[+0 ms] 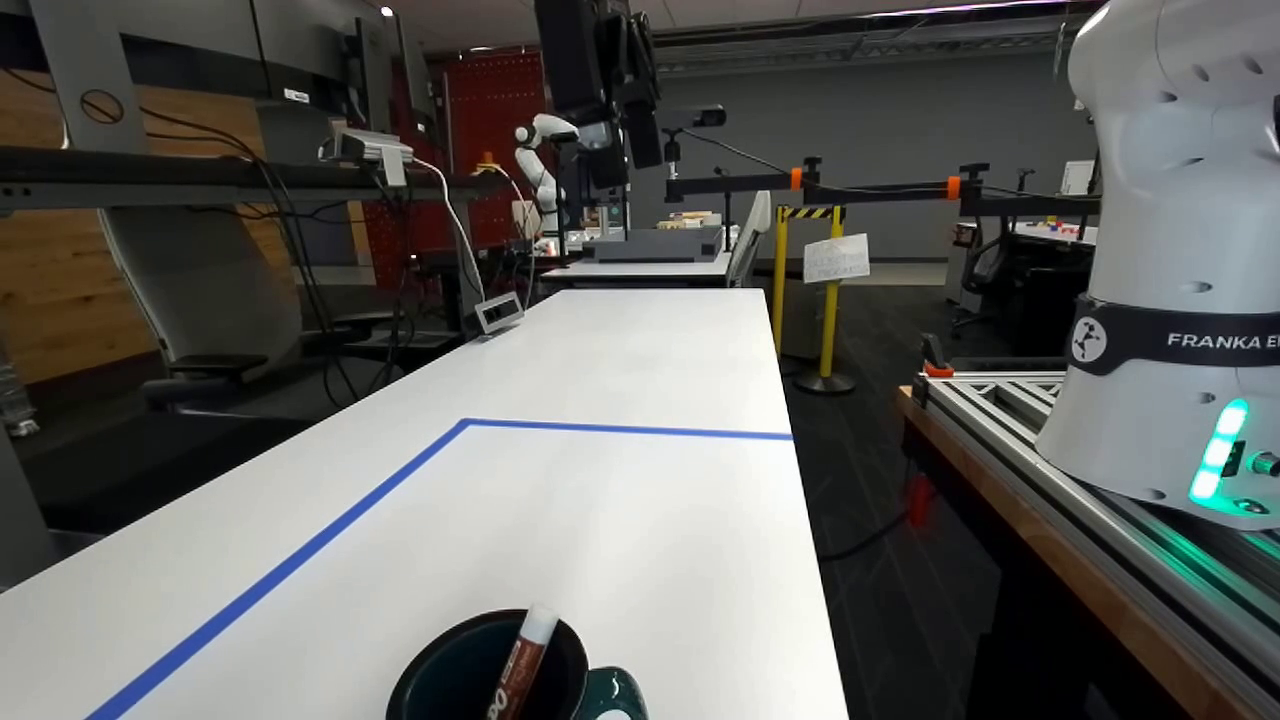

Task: Take the marker out of the cup

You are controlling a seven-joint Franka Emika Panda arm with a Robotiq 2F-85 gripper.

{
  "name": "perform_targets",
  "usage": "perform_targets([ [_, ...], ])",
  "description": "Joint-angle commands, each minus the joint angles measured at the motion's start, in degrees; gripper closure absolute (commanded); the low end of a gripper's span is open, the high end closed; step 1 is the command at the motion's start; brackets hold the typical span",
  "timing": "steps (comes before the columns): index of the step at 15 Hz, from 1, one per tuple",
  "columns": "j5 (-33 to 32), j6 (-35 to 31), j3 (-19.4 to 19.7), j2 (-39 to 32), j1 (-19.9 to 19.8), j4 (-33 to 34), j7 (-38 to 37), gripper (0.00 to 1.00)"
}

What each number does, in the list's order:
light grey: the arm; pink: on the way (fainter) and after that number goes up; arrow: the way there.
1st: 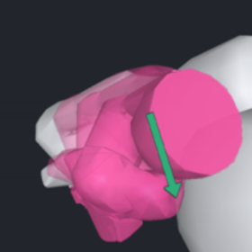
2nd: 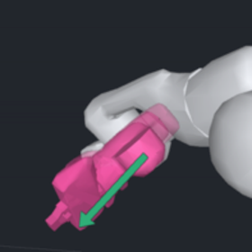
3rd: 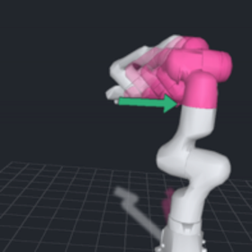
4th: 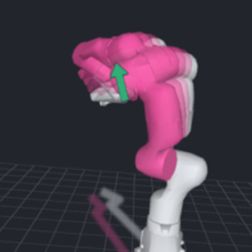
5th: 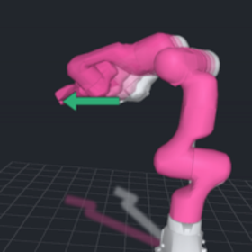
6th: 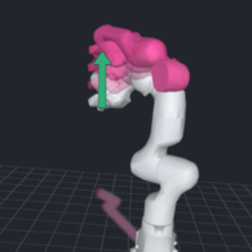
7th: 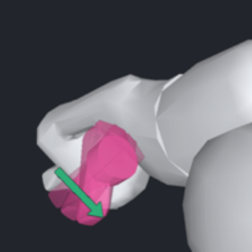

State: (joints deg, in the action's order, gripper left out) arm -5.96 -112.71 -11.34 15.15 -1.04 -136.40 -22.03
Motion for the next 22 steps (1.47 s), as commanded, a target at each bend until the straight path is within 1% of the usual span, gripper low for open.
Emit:
perform_targets([
  [1,-0.34,0.12,1.28,-0.08,1.34,0.07,-0.27,0.00],
  [5,-0.65,-0.39,1.02,-0.60,1.46,0.19,-0.43,0.00],
  [7,-1.60,-2.38,0.78,-1.47,2.09,0.05,0.40,0.00],
  [8,-2.60,-4.68,0.46,-2.02,2.50,-0.34,1.22,0.00],
  [12,-6.55,-13.78,-0.02,-5.93,4.80,-1.26,6.87,0.00],
  [15,-7.47,-19.19,0.28,-9.38,6.50,-1.53,12.53,0.00],
  [18,-6.20,-21.88,0.44,-12.78,8.02,-1.27,20.06,0.00],
  [22,-7.33,-22.12,0.30,-16.15,9.23,-0.21,28.49,0.00],
])
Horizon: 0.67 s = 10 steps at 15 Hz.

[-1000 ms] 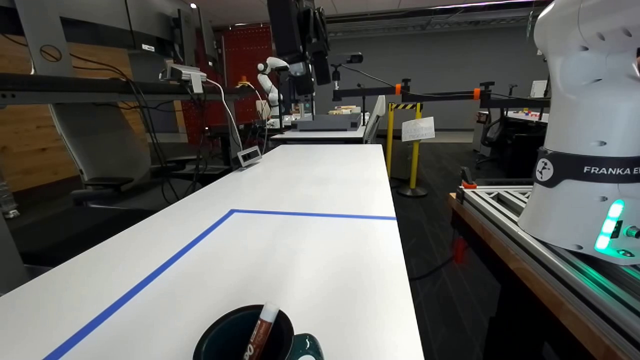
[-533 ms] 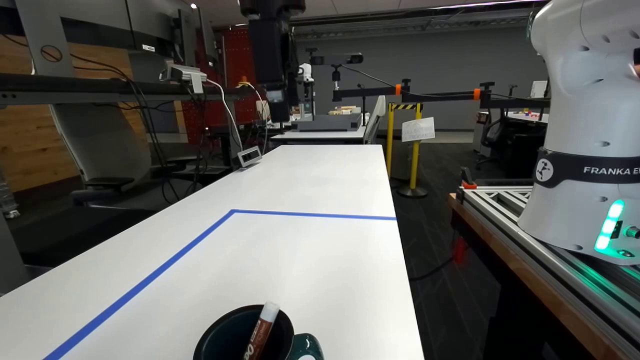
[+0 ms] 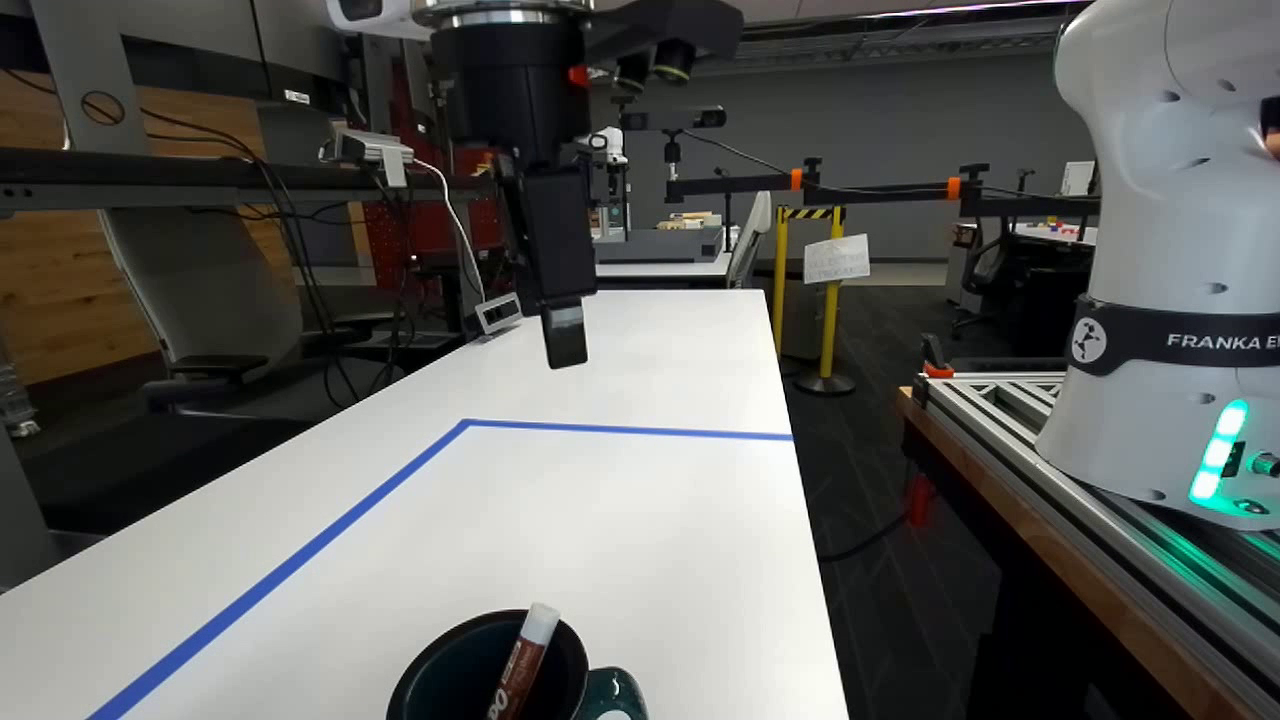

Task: Take the marker out of the cup

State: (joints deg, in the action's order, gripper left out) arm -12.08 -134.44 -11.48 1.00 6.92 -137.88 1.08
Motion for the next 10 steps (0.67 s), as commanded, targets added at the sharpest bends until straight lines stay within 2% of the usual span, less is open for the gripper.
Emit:
perform_targets([
  [1,-0.80,0.07,0.43,-2.71,1.46,1.69,7.57,0.00],
  [4,-0.09,2.12,0.13,-4.74,2.01,2.85,14.11,0.00],
  [5,1.69,4.78,-0.10,-5.95,2.13,4.02,17.78,0.00],
  [6,0.42,1.19,0.50,-4.07,1.89,1.59,13.03,0.00],
  [10,0.51,1.40,0.73,-4.77,1.85,1.77,13.57,0.00],
])
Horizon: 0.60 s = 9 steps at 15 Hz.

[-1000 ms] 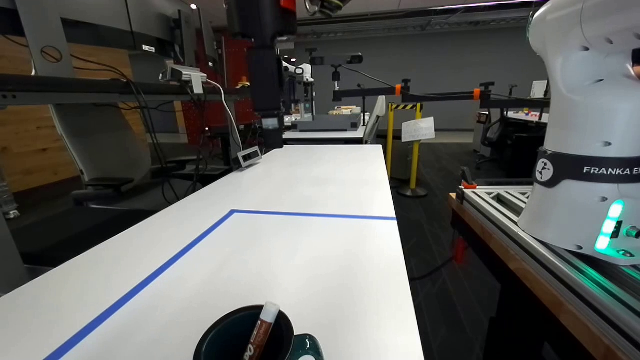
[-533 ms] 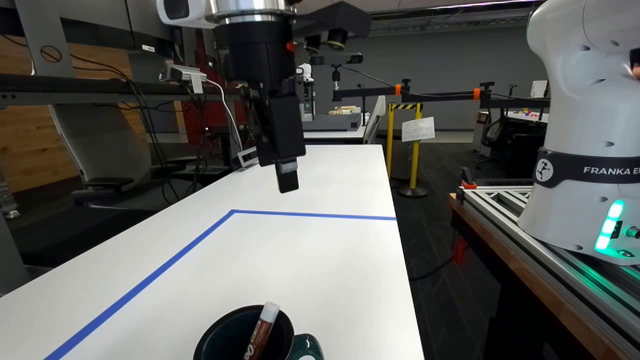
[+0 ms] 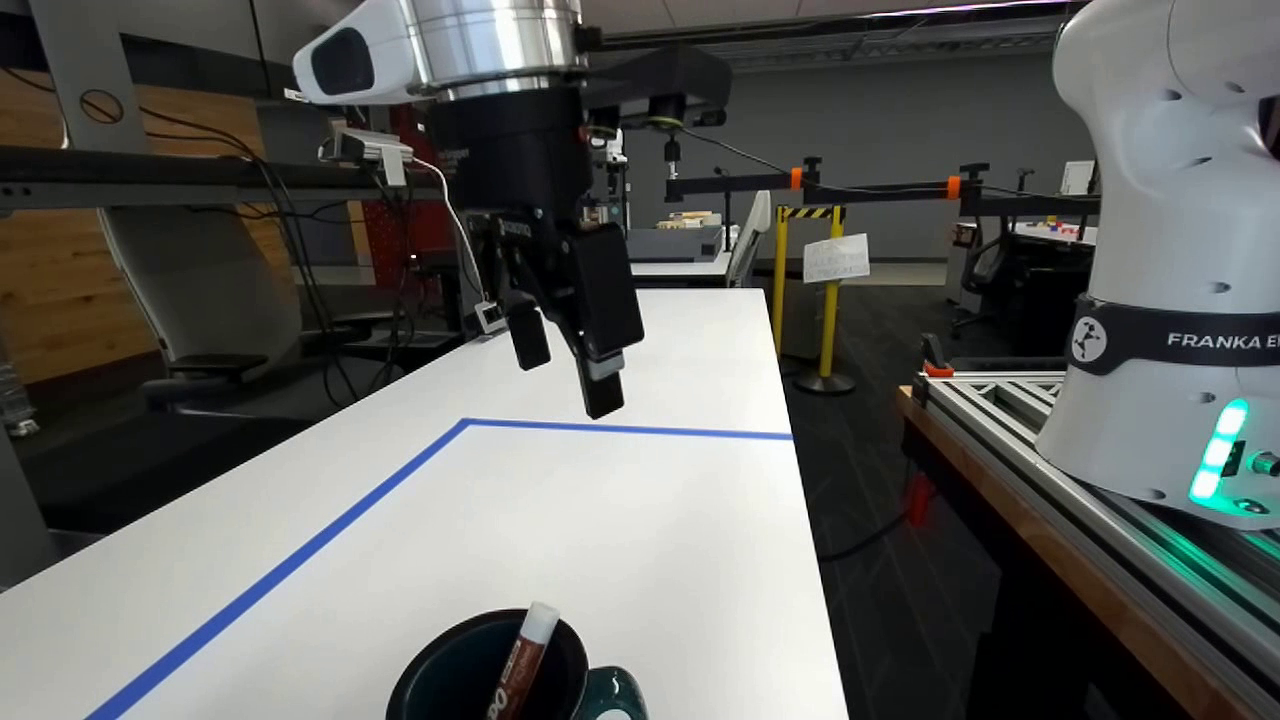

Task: Take the marker out of the cup

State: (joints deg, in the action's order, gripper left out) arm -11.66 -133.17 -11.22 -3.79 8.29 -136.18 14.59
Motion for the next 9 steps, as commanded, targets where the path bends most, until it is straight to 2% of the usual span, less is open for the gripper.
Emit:
perform_targets([
  [1,0.69,1.06,0.43,-0.48,0.44,0.58,1.21,0.00],
  [9,-0.03,2.18,-0.96,-7.52,1.32,5.12,6.28,0.00],
])
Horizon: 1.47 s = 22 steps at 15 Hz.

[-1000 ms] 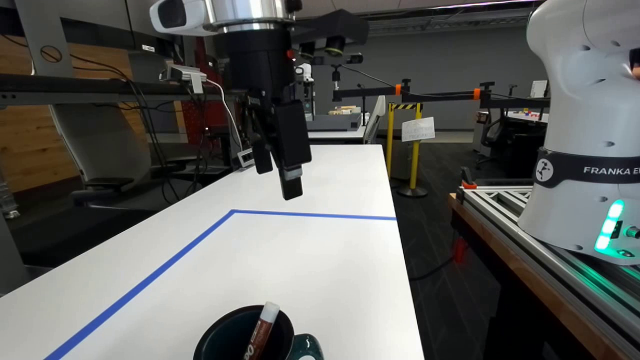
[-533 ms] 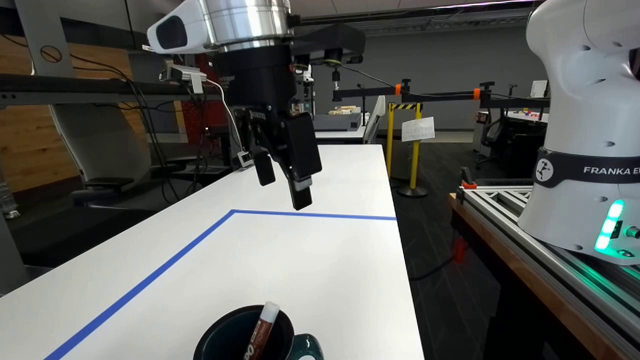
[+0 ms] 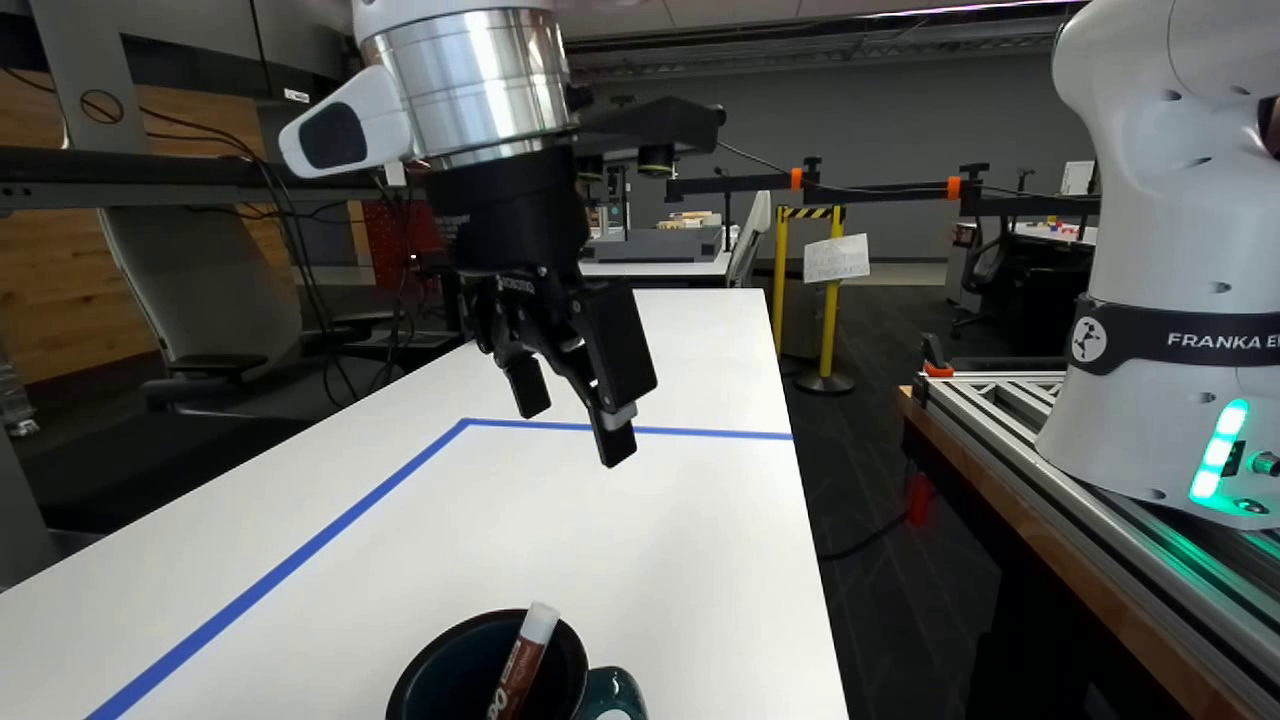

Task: Take the marker out of the cup

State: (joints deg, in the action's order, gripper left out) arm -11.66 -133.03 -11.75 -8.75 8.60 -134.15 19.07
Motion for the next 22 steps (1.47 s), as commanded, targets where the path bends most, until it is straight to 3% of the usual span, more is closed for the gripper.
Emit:
perform_targets([
  [1,-0.26,2.58,-0.70,-3.32,1.26,3.83,2.21,0.00],
  [14,-9.48,5.72,0.18,-15.43,5.34,15.01,-0.04,0.00],
  [22,-8.97,12.67,-0.31,-20.69,7.62,20.96,-0.43,0.00],
])
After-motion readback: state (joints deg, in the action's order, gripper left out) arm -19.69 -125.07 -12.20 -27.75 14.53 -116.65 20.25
